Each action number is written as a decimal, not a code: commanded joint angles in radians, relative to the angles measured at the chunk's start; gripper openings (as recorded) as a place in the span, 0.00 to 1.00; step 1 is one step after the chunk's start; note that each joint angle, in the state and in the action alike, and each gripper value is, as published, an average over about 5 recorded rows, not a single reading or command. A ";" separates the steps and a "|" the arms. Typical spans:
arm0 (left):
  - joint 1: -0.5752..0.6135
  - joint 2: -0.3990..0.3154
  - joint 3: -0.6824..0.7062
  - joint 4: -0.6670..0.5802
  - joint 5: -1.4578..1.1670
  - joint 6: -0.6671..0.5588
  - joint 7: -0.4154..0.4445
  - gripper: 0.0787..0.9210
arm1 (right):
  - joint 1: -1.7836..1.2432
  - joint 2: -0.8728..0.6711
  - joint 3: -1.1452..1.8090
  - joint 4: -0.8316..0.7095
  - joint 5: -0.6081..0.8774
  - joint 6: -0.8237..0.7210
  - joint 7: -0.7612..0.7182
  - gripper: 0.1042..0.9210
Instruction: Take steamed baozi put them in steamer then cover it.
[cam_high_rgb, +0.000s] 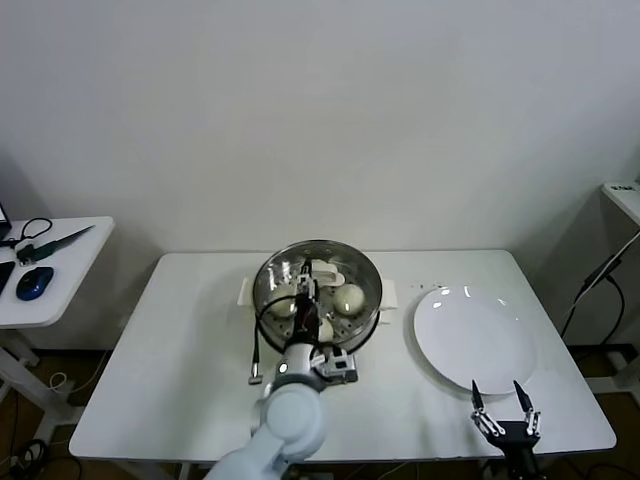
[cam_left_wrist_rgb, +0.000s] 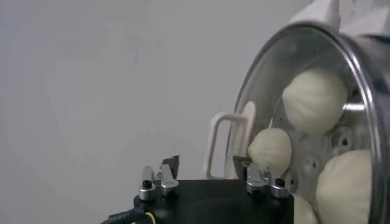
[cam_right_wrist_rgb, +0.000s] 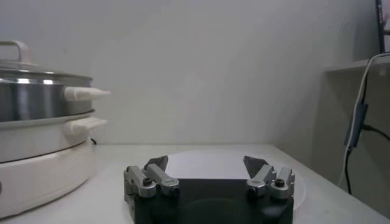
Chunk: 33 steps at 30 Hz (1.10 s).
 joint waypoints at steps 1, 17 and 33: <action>0.005 0.012 0.015 -0.093 -0.086 0.013 0.001 0.71 | 0.013 -0.007 0.002 0.013 0.014 -0.033 0.011 0.88; 0.346 0.117 -0.505 -0.312 -1.182 -0.441 -0.365 0.88 | 0.044 -0.008 -0.009 0.010 -0.037 -0.040 -0.024 0.88; 0.582 0.106 -0.773 0.008 -1.672 -0.853 -0.341 0.88 | 0.055 -0.013 -0.030 -0.003 -0.025 -0.042 -0.040 0.88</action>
